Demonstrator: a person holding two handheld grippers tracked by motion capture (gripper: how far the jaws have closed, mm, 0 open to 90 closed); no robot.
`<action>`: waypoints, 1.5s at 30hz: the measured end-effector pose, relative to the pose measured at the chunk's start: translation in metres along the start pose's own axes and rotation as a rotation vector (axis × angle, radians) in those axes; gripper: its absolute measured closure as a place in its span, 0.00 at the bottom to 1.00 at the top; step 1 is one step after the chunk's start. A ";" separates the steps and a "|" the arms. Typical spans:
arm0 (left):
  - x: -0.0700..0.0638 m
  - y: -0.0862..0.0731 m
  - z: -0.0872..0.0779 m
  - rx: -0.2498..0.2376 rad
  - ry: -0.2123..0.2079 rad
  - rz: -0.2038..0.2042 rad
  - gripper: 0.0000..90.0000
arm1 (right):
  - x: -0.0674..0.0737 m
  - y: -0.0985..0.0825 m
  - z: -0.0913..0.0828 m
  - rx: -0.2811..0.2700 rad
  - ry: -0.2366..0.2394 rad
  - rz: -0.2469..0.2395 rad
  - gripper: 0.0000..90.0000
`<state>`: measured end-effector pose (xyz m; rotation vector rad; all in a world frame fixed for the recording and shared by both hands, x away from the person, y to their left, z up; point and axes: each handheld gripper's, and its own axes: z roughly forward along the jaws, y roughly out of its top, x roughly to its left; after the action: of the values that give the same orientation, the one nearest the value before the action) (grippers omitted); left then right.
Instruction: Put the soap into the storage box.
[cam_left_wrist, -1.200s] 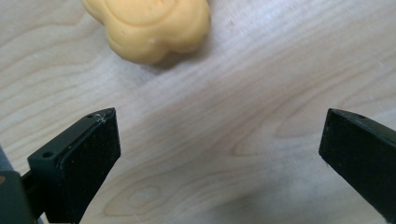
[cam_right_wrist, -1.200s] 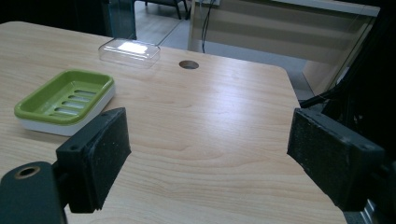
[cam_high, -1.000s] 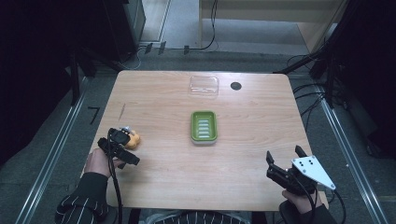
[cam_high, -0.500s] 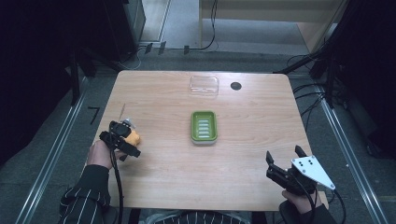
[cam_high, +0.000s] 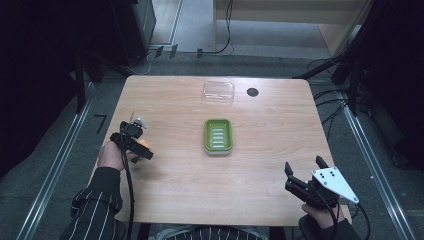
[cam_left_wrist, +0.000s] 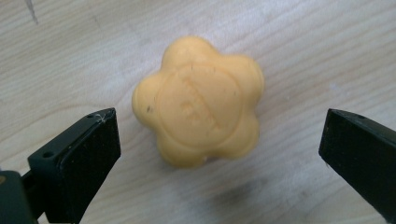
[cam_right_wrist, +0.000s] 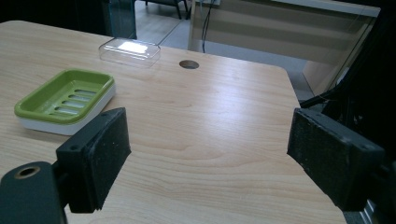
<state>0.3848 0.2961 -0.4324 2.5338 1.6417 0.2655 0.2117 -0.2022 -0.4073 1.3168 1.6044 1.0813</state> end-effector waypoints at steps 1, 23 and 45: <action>0.000 0.002 0.002 0.003 -0.002 -0.003 0.00 | 0.000 0.000 0.000 -0.001 -0.001 0.000 0.15; 0.014 0.012 0.020 0.044 -0.027 -0.044 0.18 | -0.001 0.000 0.000 -0.003 0.000 0.001 0.15; 0.014 0.009 0.021 0.027 -0.031 -0.027 0.31 | -0.001 0.000 0.000 -0.005 -0.002 0.003 0.15</action>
<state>0.4028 0.3050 -0.4499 2.5198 1.6784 0.2021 0.2119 -0.2037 -0.4075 1.3170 1.5976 1.0849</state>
